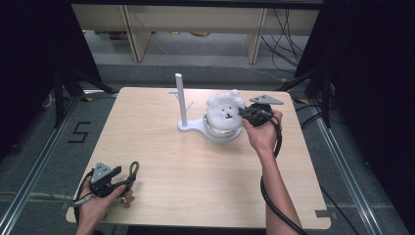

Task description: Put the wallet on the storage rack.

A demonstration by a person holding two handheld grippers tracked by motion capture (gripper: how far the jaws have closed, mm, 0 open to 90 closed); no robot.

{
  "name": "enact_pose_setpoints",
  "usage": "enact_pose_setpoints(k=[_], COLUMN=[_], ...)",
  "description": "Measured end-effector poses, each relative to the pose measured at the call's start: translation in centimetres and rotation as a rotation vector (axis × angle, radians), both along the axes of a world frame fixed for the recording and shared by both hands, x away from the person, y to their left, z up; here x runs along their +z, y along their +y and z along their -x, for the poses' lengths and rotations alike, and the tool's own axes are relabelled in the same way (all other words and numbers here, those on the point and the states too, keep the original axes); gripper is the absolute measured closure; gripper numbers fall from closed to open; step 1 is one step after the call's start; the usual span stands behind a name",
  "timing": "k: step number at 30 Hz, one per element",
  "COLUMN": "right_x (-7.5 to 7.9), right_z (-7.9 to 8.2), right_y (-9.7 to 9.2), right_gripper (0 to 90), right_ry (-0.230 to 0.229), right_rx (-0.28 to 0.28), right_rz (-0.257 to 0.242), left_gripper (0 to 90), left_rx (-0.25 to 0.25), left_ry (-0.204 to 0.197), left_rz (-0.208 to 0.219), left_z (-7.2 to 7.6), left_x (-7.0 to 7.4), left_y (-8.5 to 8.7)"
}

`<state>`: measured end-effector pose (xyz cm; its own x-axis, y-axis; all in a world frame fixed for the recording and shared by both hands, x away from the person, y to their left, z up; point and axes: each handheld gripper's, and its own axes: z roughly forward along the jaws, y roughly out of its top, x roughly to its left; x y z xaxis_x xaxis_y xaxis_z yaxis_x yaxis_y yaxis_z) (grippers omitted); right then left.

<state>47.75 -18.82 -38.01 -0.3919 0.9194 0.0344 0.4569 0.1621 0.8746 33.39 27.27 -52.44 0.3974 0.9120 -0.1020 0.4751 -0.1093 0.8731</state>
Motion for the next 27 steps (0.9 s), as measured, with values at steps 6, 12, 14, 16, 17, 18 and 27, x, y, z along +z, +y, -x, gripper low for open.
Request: enact_pose_setpoints(k=[6, 12, 14, 16, 17, 18, 27], right_x=[-0.6, -1.5, -1.9, -2.1, -2.2, -2.4, -2.7], right_z=[-0.6, -1.2, -1.5, -1.5, -1.5, -1.6, -1.9], right_y=[0.6, 1.3, 1.6, 1.9, 2.1, 2.2, 2.6], right_gripper=[83.2, 83.0, 83.0, 82.8, 82.7, 82.7, 81.7], right_ry=[-0.001, 0.015, -0.004, 0.023, 0.021, 0.016, 0.030], right_rx=[-0.023, -0.030, -0.037, -0.036, -0.032, -0.021, -0.027], right_rz=[0.027, 0.090, 0.118, 0.135, 0.151, 0.173, 0.222], left_gripper=[32.3, 32.3, 32.3, 32.3, 32.3, 32.3, 32.3], left_rx=[-0.026, -0.010, -0.012, -0.028, -0.027, -0.012, -0.017], left_ry=[-0.012, -0.003, -0.001, -0.014, -0.014, -0.002, -0.008], left_rz=[-0.018, -0.009, -0.012, -0.014, -0.014, -0.013, -0.013], left_z=[-0.2, 0.0, 0.0, -0.1, -0.1, 0.0, 0.0], left_x=[0.0, 0.0, 0.0, -0.1, -0.1, 0.0, 0.0], left_y=[0.1, 0.1, 0.1, 0.2, 0.2, 0.2, 0.1])
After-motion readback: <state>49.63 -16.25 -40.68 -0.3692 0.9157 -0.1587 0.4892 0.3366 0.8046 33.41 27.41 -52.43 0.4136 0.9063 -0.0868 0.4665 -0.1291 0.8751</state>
